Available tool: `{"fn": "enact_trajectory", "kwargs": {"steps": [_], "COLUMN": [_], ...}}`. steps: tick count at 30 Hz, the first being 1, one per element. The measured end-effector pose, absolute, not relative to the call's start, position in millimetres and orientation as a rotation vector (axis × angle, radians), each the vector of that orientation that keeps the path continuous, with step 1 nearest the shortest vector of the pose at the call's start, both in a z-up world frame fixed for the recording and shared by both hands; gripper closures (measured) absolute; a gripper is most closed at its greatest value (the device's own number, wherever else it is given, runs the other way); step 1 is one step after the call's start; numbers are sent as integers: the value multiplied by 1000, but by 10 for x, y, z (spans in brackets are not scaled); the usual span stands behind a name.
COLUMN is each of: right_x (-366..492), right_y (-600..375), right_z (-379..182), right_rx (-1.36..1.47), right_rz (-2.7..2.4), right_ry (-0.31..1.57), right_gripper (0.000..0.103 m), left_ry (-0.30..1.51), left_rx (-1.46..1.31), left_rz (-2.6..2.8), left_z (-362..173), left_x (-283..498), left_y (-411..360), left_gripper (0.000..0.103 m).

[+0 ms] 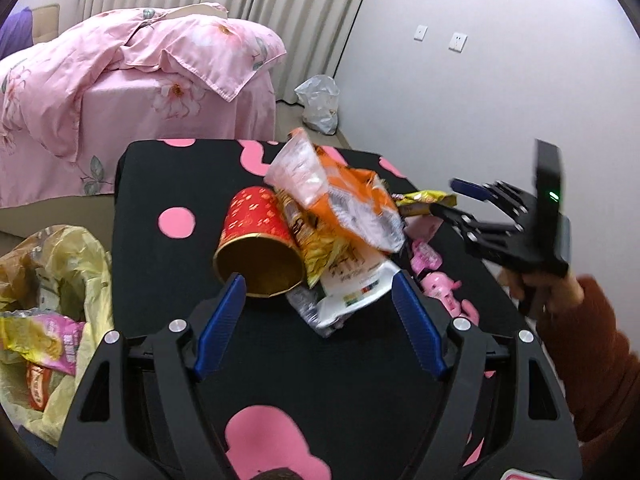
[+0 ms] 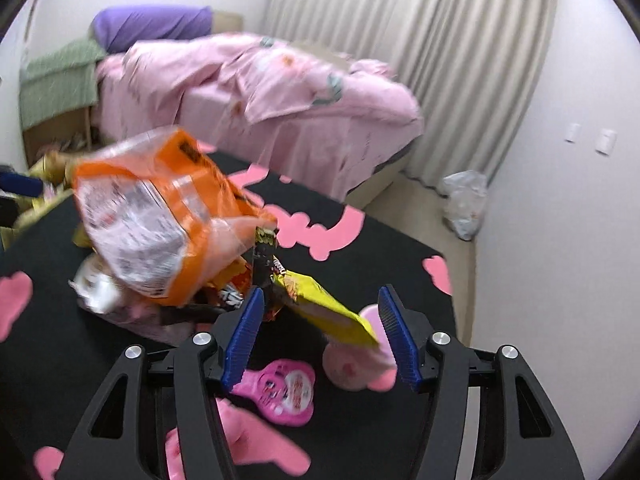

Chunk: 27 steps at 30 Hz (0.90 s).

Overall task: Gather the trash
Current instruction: 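Grasp the orange snack bag with the left gripper while the right gripper grasps a yellow wafer pack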

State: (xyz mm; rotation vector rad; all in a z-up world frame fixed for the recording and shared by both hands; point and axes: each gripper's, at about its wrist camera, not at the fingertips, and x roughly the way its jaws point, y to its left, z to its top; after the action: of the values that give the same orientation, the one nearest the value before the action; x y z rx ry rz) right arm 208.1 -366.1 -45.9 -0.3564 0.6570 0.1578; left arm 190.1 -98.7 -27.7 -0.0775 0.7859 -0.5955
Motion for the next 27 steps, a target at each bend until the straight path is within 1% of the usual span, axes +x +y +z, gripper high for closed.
{"fn": "enact_trajectory", "kwargs": {"steps": [2,3,5,10,14,20,22,25,26,27], "right_x": [2182,2169,2039,1455,1098,769,690,641,621,597], "right_y": [-3682,-3700,-3688,-3499,-3322,-3265,-3300,-3288,-3273,-3247], "right_z": [-555,-573,-576,-432,-415,-498,-521,-554,-562,-573], "right_rx": [-324,-271,-177,-70,-43,-19,27,35,34,30], "right_rz": [202,239,290,349,389,346,335,315,315,315], "right_ry": [716,734,744,703,722,735,735,733,733,736], "right_gripper": [75,87,91,92,92,92,92,92,92,92], "left_ry": [796,803,812,835,832,764,731,738,746,764], "left_rx": [-83,-92,-109,-138,-146,-122,-105,-91,-90,-90], "left_rz": [-582,-574,-567,-571,-594,-628,-635,-612,-594,-570], "left_z": [-310,-334,-374,-473,-462,-268,-174,-116,-115,-123], "left_x": [1903,1911,1930,1963,1929,1960,2060,2323,2397,2523], "left_y": [-923,-880,-820,-796,-830,-919,-990,-1117,-1145,-1196], "left_gripper": [31,31,31,31,31,31,31,31,34,39]}}
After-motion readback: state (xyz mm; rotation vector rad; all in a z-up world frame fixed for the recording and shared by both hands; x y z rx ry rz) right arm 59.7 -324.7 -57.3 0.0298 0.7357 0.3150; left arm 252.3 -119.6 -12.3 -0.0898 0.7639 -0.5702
